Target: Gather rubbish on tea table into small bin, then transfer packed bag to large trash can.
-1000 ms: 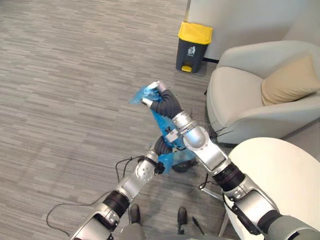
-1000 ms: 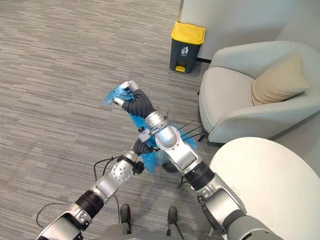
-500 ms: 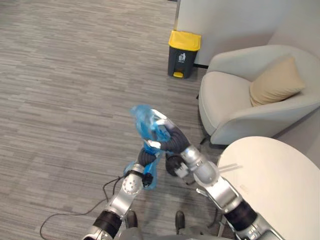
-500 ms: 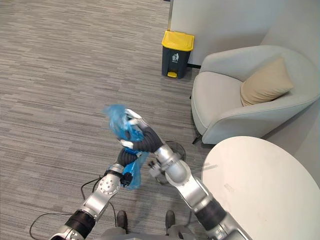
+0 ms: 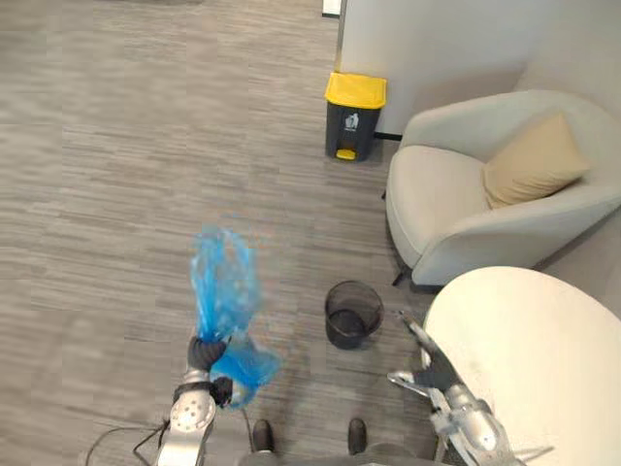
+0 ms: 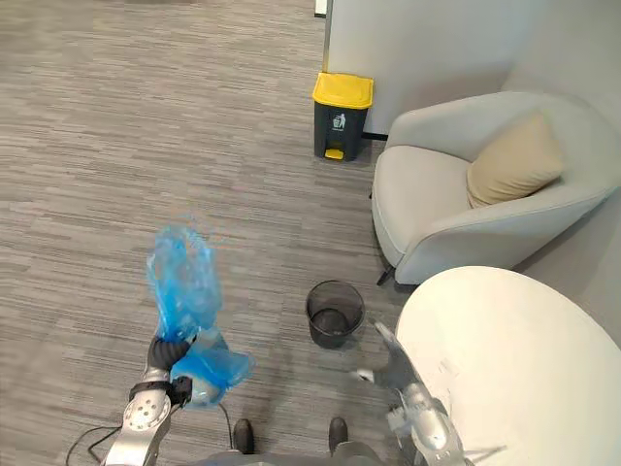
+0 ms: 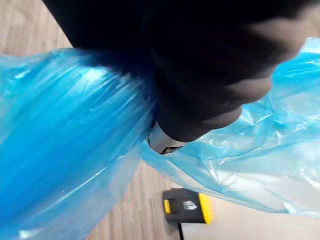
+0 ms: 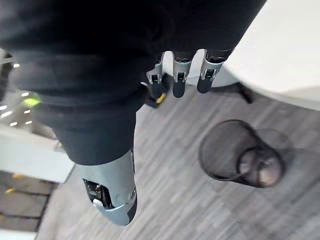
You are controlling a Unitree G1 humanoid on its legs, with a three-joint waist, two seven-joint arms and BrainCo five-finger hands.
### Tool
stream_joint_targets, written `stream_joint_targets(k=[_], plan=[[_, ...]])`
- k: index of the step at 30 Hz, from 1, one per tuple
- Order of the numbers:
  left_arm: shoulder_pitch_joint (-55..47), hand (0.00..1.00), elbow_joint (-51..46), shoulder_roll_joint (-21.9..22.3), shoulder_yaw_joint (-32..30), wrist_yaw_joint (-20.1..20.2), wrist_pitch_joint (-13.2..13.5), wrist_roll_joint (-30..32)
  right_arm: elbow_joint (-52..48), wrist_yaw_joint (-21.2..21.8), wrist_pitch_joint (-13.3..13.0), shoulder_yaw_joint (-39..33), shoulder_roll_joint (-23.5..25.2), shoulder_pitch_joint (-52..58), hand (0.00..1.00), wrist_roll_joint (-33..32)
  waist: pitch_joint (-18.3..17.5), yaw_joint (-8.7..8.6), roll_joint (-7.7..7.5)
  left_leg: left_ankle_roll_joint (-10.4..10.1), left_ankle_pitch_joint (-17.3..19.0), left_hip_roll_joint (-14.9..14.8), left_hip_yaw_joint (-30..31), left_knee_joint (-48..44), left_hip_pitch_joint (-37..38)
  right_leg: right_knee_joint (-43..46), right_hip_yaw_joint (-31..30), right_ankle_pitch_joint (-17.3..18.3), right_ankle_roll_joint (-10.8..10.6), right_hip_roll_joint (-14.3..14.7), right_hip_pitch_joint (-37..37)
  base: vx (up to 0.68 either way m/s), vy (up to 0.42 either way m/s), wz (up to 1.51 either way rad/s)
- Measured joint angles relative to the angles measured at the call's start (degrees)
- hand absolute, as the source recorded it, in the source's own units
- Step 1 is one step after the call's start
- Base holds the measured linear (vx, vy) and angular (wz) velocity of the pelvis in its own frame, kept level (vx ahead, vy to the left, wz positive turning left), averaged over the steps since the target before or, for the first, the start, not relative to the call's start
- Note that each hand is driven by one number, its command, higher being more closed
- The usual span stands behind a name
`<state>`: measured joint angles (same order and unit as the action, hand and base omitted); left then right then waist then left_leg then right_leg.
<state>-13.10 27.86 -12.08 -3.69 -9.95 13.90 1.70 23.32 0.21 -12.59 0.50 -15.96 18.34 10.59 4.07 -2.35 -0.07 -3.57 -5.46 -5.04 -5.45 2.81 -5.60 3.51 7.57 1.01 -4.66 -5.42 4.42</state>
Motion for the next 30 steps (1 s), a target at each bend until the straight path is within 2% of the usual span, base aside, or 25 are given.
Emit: stream_joint_targets(k=[3, 5, 6, 7, 8, 9, 11, 13, 14, 15, 16, 17, 18, 19, 21, 23, 24, 25, 26, 27, 28, 29, 30], plan=[[-1.23, 1.0, 1.58, -0.06, -1.76, 0.36, -0.08, -0.03, 3.26, -0.22, 0.27, -0.68, 0.48, -0.39, 0.0, -1.48, 0.26, 0.18, 0.22, -0.03, 1.92, 0.54, 2.32, -4.5, -3.41, 2.45, 2.37, 1.72, -0.21, -0.85, 0.95, 0.03, 0.021, 0.51], [-2.0, 1.0, 1.81, 0.02, -2.23, 1.28, -0.33, -0.02, 3.71, -0.86, 0.36, -2.42, 2.43, -0.57, 0.0, -1.8, 1.43, 0.53, 0.5, 0.75, 4.44, 0.81, 3.28, -9.15, -6.9, 4.2, 5.73, 3.21, -0.58, -1.86, 0.78, 0.0, 0.013, 0.62], [-1.99, 1.0, 1.81, 0.1, -2.23, 1.3, -0.36, -0.01, 3.69, -1.29, 0.37, -2.66, 2.68, -0.56, 0.0, -2.02, 1.68, 0.47, 0.69, 1.33, 5.0, 0.4, 1.91, -10.34, -7.67, 4.47, 6.77, 3.64, -0.59, -2.09, 0.6, 0.01, 0.047, 0.9], [-1.81, 1.0, 1.81, 0.19, -2.24, 1.31, -0.42, -0.02, 3.71, -1.65, 0.61, -3.36, 3.34, -0.38, 0.0, -2.07, 2.08, 0.13, 0.66, 1.97, 5.41, -1.19, -3.16, -12.62, -8.73, 4.38, 9.35, 4.08, -0.82, -3.09, -0.17, 0.09, 0.074, 0.78], [-1.7, 1.0, 1.81, 0.18, -2.25, 1.29, -0.44, -0.02, 3.73, -1.8, 0.65, -3.7, 3.69, -0.39, 0.0, -2.07, 2.23, 0.15, 0.54, 2.28, 5.64, -1.68, -5.14, -13.22, -8.83, 4.41, 9.6, 4.51, -1.44, -3.5, -0.32, 0.12, 0.081, 0.69], [-1.68, 1.0, 1.81, 0.22, -2.46, 1.26, -0.45, -0.03, 3.71, -2.43, 0.68, -4.2, 4.42, -0.65, 0.0, -2.07, 2.29, 0.79, 0.61, 2.64, 6.12, -2.32, -8.13, -13.89, -8.89, 4.52, 9.71, 4.8, -1.7, -3.76, -0.49, 0.14, 0.052, 0.2], [-2.15, 1.0, 1.76, 0.59, -2.96, 1.2, -0.57, -0.03, 3.16, -3.21, 0.68, -4.24, 5.3, -1.23, 0.0, -2.02, 2.78, 2.0, 0.03, 2.5, 8.64, -2.08, -9.59, -16.42, -9.72, 5.06, 9.4, 5.75, -2.67, -4.82, -0.44, 0.12, 0.06, 0.03], [-3.5, 1.0, 0.91, 0.73, -2.79, 1.25, -0.86, -0.02, 2.3, -3.82, 0.89, -4.38, 6.33, -1.67, 0.0, -2.05, 3.76, 2.2, -1.17, 3.43, 14.59, -2.84, -12.4, -25.24, -11.85, 9.4, 8.86, 9.34, -4.2, -7.39, 0.16, 0.2, 0.213, 0.02], [-3.82, 1.0, 0.58, 0.67, -2.65, 1.27, -0.9, -0.01, 1.85, -3.87, 1.21, -4.68, 6.74, -1.63, 0.0, -2.05, 4.12, 2.28, -1.25, 3.45, 17.66, -2.91, -12.83, -28.27, -12.15, 12.64, 8.49, 11.22, -4.58, -8.56, 0.44, 0.27, 0.252, -0.03], [-4.02, 1.0, 0.26, 0.6, -2.39, 1.26, -1.22, -0.04, 1.54, -3.85, 1.79, -4.62, 6.98, -1.66, 0.0, -2.05, 4.81, 2.63, -2.21, 3.79, 21.13, -2.48, -12.81, -31.33, -12.29, 20.05, 6.43, 12.4, -3.62, -10.27, 2.31, 0.24, 0.203, -0.07], [-4.17, 1.0, 0.04, 0.58, -1.86, 1.27, -1.41, -0.03, 1.15, -3.88, 1.92, -4.61, 6.96, -1.66, 0.0, -2.05, 5.18, 2.76, -2.3, 4.11, 22.42, -2.21, -12.78, -32.31, -12.03, 25.25, 4.64, 11.96, -2.26, -10.97, 4.65, 0.26, 0.228, -0.05], [-4.02, 1.0, -0.82, 0.5, -0.65, 1.32, -1.63, -0.02, 0.49, -3.99, 1.92, -4.35, 7.06, -1.65, 0.0, -2.05, 5.8, 2.23, -1.85, 4.79, 23.97, -2.12, -12.38, -32.95, -10.6, 36.37, 0.52, 9.32, 2.18, -11.07, 10.5, 0.3, 0.237, 0.07], [-3.91, 1.0, -1.01, 0.04, -0.19, 1.33, -1.65, -0.02, 0.4, -4.03, 1.89, -4.13, 7.84, -1.7, 0.0, -2.05, 6.94, 1.53, -1.15, 5.22, 25.16, -2.25, -11.64, -32.77, -8.98, 43.15, -2.31, 11.94, 0.09, -9.33, 14.44, 0.39, 0.227, 0.11], [-3.6, 1.0, -1.01, -0.27, -0.22, 1.26, -1.68, -0.03, 0.32, -4.04, 1.9, -4.09, 8.55, -1.71, 0.0, -2.06, 7.19, 1.25, -1.64, 5.09, 26.02, -2.14, -11.63, -32.17, -7.26, 44.57, -2.71, 13.69, -0.31, -7.76, 16.49, 0.36, 0.125, 0.07], [-3.16, 1.0, -0.99, -0.6, -0.16, 1.26, -1.68, -0.02, 0.32, -4.04, 1.86, -3.86, 9.01, -1.77, 0.0, -2.06, 7.13, 0.36, -2.25, 4.68, 27.09, -1.77, -11.67, -30.52, -4.6, 42.63, -1.97, 14.56, -0.48, -5.66, 19.22, 0.42, 0.061, 0.04], [-1.08, 1.0, -0.33, -0.83, 0.49, 1.26, -1.63, -0.03, 0.35, -4.81, 1.83, -4.06, 8.67, -2.04, 0.0, -2.06, 7.18, -0.7, -2.17, 3.11, 27.79, -0.71, -11.08, -27.2, -0.48, 34.91, 1.35, 14.37, -0.86, -3.0, 23.41, 0.48, 0.037, 0.23], [-0.41, 1.0, -0.11, -0.92, 0.76, 1.22, -1.63, -0.04, 0.37, -5.07, 1.85, -4.14, 8.59, -2.04, 0.0, -2.06, 7.23, -1.35, -2.06, 2.61, 27.97, -0.49, -10.85, -26.65, 0.4, 33.0, 1.88, 14.11, -0.62, -2.65, 24.24, 0.54, 0.002, 0.59], [0.45, 1.0, 0.14, -1.02, 1.06, 1.21, -1.59, -0.03, 0.34, -5.14, 1.86, -4.21, 8.54, -1.52, 0.0, -2.04, 7.21, -2.81, -2.02, 0.64, 28.91, 0.23, -9.89, -25.51, 3.0, 30.8, 2.3, 12.26, 2.04, -1.84, 26.05, 0.57, -0.022, 0.6], [0.6, 1.0, 0.32, -0.9, 1.1, 1.2, -1.59, -0.03, 0.33, -5.14, 1.86, -4.17, 8.54, -1.29, 0.0, -2.04, 7.17, -3.18, -1.92, -0.51, 29.43, 0.24, -9.74, -24.96, 4.69, 30.34, 2.86, 11.04, 3.41, -1.36, 25.84, 0.68, -0.067, 0.62], [0.53, 1.0, 0.48, -0.63, 1.23, 1.24, -1.57, -0.02, -0.06, -5.11, 1.85, -3.94, 8.58, -0.33, 0.0, -2.04, 6.78, -3.28, -2.29, -3.11, 29.92, 0.15, -9.36, -25.19, 7.88, 29.74, 3.57, 6.73, 6.49, -0.38, 25.12, 0.6, -0.085, 0.4], [0.94, 1.0, 1.2, 0.43, 1.15, 1.32, -1.62, 0.0, -0.1, -5.02, 1.9, -4.03, 8.11, -0.13, 0.0, -2.03, 6.72, -3.33, -1.36, -3.44, 30.06, -1.15, -8.92, -26.79, 8.57, 31.54, 4.12, 8.4, 7.23, 0.05, 24.05, 0.94, -0.135, 0.2], [0.7, 1.0, 0.92, 2.69, 0.96, 2.06, -1.65, 0.04, -1.22, -4.84, 1.93, -3.87, 7.49, -0.07, 0.0, -1.95, 6.82, -2.95, 1.43, -5.52, 26.44, -4.72, -8.76, -36.04, 6.66, 31.58, 6.32, 10.05, 9.51, 2.26, 20.86, 0.78, -0.124, -0.01], [0.57, 1.0, 0.85, 3.37, 0.76, 2.36, -1.64, 0.04, -2.53, -4.69, 1.92, -3.78, 7.37, 0.13, 0.0, -1.93, 6.96, -2.86, 1.72, -4.01, 22.89, -5.59, -8.37, -41.66, 4.73, 30.85, 6.25, 10.71, 10.33, 2.86, 19.27, 0.91, -0.165, -0.35]])
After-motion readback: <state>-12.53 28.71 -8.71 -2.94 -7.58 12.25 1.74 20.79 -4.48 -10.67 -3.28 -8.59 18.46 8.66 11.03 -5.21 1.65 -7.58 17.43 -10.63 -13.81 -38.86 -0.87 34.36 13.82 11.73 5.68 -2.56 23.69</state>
